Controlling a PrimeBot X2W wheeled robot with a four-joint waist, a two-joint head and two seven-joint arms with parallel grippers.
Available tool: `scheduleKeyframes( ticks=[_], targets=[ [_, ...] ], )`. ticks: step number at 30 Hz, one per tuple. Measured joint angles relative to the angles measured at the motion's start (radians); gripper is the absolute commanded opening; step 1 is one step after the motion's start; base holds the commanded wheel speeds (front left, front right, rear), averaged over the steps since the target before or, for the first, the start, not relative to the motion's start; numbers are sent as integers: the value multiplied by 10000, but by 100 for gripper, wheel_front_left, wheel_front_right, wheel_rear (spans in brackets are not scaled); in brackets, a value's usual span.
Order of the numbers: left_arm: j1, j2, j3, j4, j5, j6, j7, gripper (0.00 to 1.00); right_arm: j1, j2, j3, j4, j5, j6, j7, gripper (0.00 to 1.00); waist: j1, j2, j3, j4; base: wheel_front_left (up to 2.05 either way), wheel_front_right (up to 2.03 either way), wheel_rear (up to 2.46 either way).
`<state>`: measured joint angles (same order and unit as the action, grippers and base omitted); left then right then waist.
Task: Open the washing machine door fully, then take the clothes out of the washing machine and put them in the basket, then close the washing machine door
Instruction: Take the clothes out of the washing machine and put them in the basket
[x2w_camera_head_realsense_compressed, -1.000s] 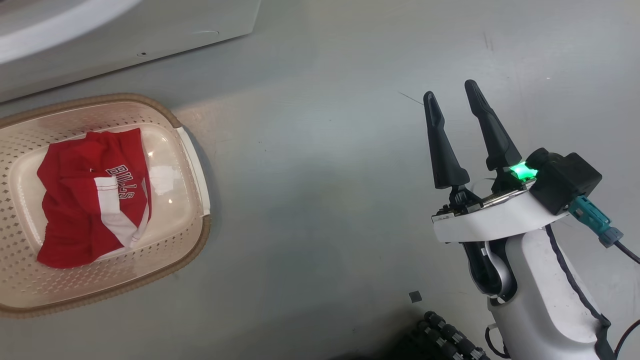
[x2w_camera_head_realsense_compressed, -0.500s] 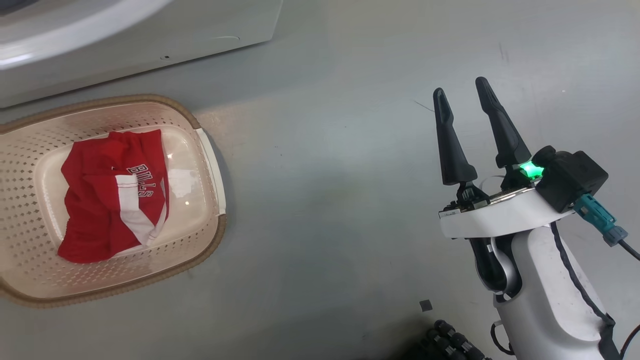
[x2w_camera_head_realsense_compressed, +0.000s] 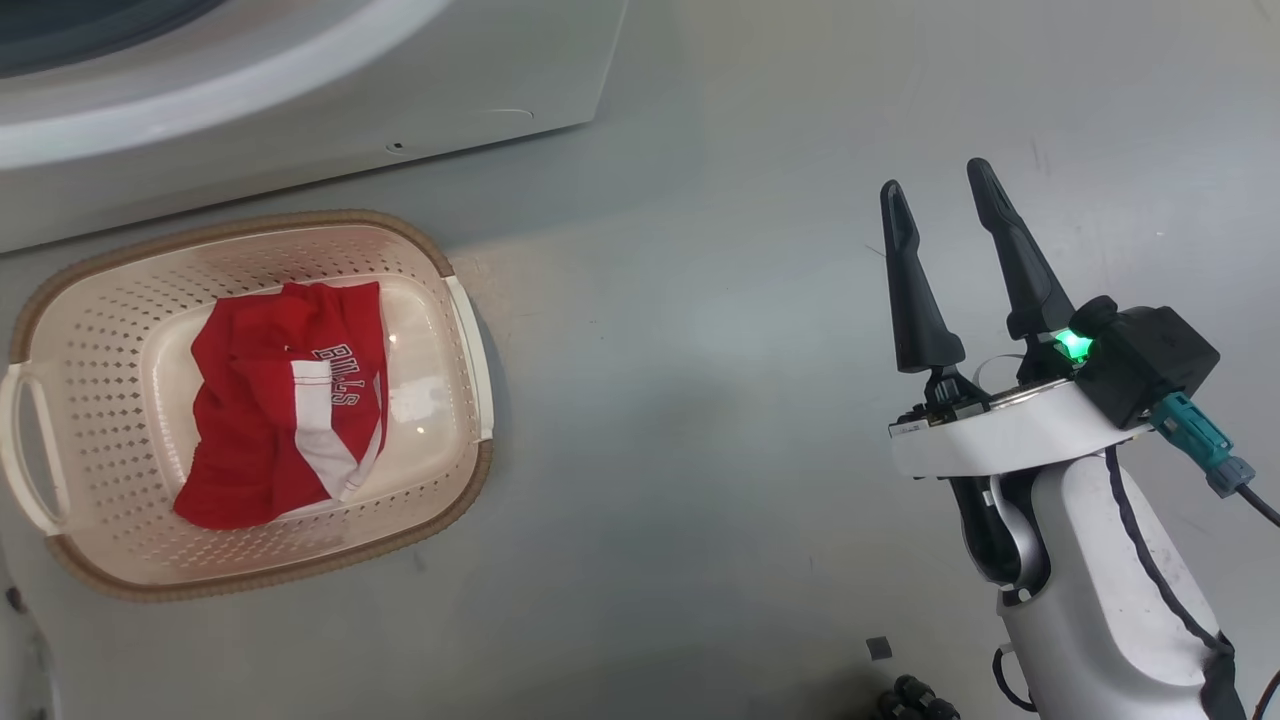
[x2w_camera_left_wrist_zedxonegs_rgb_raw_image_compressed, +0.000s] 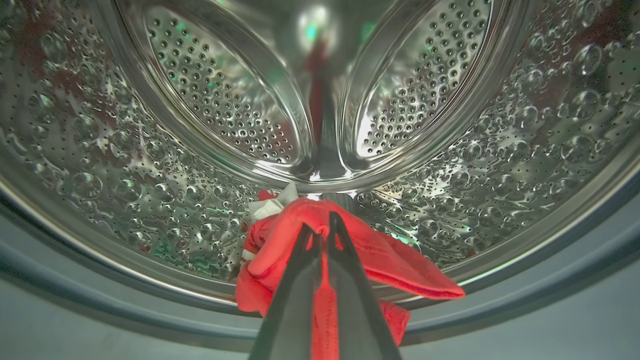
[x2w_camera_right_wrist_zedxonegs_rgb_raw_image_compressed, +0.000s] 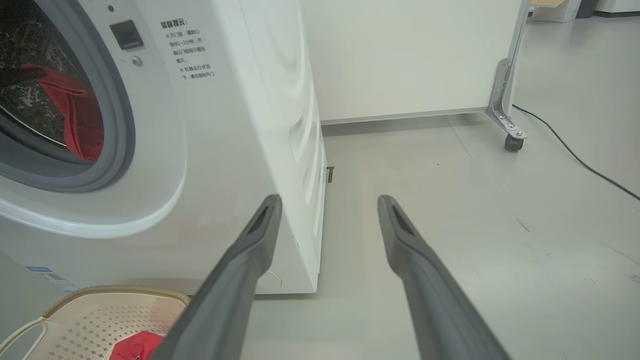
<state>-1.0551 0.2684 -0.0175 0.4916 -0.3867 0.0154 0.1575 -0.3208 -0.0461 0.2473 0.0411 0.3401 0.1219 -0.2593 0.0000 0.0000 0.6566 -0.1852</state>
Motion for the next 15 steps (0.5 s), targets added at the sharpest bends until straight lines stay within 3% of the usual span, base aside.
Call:
scheduleKeyframes(
  ticks=[15],
  targets=[
    [1768,-569,-88,-1248,0,-123,-1776,0,503,-6,-219,142,-437,2,0,100,0,0,-1004,623,0,0,0]
  ],
)
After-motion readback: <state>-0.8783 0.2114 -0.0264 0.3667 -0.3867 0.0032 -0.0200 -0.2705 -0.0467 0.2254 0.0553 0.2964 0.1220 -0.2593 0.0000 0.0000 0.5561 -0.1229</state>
